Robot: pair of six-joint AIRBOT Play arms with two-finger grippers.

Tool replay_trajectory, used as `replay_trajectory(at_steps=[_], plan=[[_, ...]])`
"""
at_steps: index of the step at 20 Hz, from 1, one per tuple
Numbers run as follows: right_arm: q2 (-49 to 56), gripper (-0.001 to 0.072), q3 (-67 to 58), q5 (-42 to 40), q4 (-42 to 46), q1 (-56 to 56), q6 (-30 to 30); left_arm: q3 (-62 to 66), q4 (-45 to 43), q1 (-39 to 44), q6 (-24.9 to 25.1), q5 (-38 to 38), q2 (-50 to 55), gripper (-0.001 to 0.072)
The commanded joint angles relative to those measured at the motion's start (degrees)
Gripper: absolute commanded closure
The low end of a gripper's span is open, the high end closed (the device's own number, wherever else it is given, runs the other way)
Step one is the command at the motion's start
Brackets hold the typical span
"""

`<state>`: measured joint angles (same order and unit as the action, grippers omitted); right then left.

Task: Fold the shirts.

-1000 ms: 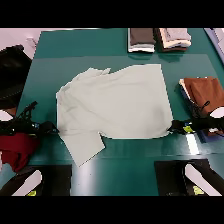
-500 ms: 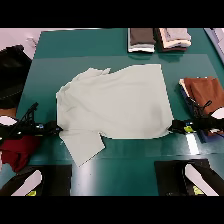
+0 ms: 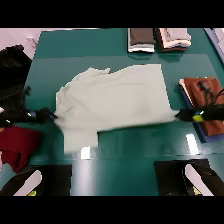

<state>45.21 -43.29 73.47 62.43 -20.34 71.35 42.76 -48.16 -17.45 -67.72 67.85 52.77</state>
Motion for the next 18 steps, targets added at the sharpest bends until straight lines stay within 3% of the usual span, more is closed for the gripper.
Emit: replay_trajectory(at_steps=[1,7,11,15,18], plan=[[-4.6,0.0695,-16.6,0.0,0.0,0.0,0.8,19.5,1.3,0.0,-3.6,2.0,-5.2,0.0677],[-4.5,0.0695,-54.5,0.5,0.2,-4.0,2.2,61.7,1.2,0.0,-7.3,-0.5,-9.6,0.0677],[0.3,0.0696,-74.1,4.9,0.3,-7.2,3.7,80.8,0.4,0.0,-10.4,-1.9,-9.6,0.0677],[4.6,0.0697,-81.2,7.8,0.2,-7.6,4.7,81.7,-2.5,0.0,-12.3,-2.1,-9.5,0.0677],[4.5,0.0697,-73.5,7.4,-0.2,-7.5,4.8,71.3,-4.0,0.0,-12.4,-1.0,-9.0,0.0678]])
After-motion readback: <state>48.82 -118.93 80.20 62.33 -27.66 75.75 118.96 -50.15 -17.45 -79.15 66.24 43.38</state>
